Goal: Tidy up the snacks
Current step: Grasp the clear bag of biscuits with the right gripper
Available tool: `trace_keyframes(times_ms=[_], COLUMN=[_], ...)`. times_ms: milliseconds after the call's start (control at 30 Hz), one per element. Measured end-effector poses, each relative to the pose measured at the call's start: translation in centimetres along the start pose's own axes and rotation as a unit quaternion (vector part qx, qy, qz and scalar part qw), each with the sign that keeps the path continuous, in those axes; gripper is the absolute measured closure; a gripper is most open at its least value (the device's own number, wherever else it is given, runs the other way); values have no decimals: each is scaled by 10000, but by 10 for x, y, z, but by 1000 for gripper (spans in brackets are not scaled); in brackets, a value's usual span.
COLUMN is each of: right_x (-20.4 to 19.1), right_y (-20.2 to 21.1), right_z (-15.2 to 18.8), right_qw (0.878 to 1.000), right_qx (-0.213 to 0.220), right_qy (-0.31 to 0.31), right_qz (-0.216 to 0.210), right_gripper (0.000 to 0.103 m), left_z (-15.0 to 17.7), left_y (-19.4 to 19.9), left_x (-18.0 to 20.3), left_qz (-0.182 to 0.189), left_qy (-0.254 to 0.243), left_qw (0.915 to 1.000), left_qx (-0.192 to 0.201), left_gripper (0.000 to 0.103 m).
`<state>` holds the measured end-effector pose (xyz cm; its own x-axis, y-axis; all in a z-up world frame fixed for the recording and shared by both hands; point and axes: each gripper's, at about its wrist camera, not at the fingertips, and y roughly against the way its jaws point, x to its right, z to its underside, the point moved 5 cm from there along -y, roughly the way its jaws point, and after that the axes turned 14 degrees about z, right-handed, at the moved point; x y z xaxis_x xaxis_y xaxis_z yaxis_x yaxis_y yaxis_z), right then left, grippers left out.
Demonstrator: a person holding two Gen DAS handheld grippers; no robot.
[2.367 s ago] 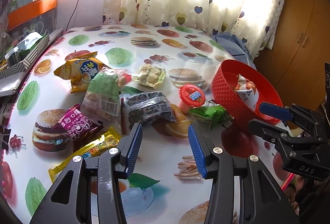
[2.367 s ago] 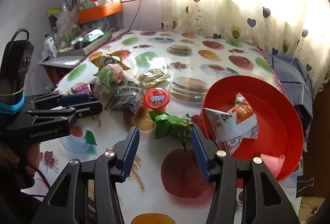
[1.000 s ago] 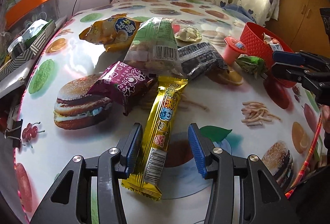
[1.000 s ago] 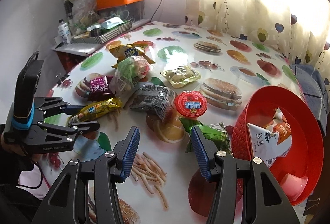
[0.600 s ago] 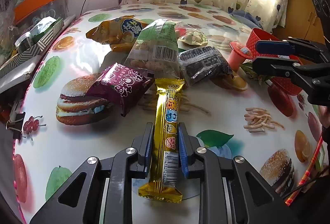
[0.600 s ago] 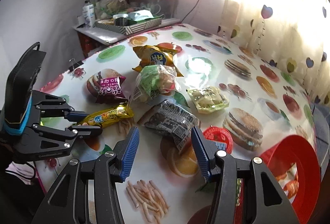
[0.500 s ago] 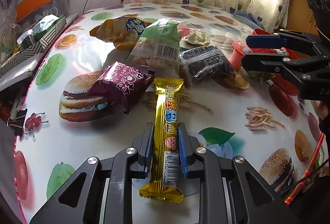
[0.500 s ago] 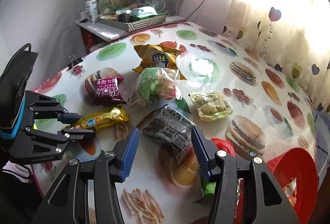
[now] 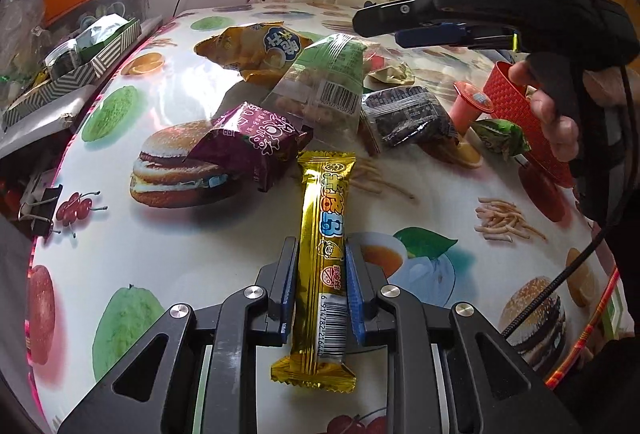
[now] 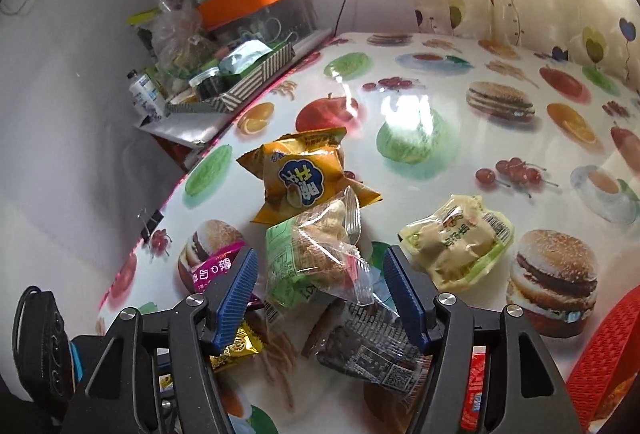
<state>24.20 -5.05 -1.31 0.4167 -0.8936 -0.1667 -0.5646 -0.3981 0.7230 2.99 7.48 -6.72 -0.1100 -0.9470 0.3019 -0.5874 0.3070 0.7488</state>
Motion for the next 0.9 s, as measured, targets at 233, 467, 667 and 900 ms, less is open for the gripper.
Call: trace_keyframes(times_ms=[233, 467, 667, 900], right_x=[-13, -7, -5, 4], right_y=[-31, -32, -10, 29], right_z=[3, 4, 6, 22], right_qw=[9991, 9992, 9998, 9993], right_qx=[-425, -392, -103, 201], right_qy=[32, -102, -104, -167], right_qz=[-70, 28, 105, 256], right_gripper=[37, 51, 53, 53], left_z=[0, 0, -1, -2], left_y=[0, 0, 0, 1], left_x=[-1, -1, -2, -4], left_qz=[64, 122, 146, 136], left_qy=[-19, -35, 37, 206], left_qw=[10000, 9999, 9999, 9996], left_qx=[23, 43, 84, 171], left_gripper=[79, 79, 79, 80])
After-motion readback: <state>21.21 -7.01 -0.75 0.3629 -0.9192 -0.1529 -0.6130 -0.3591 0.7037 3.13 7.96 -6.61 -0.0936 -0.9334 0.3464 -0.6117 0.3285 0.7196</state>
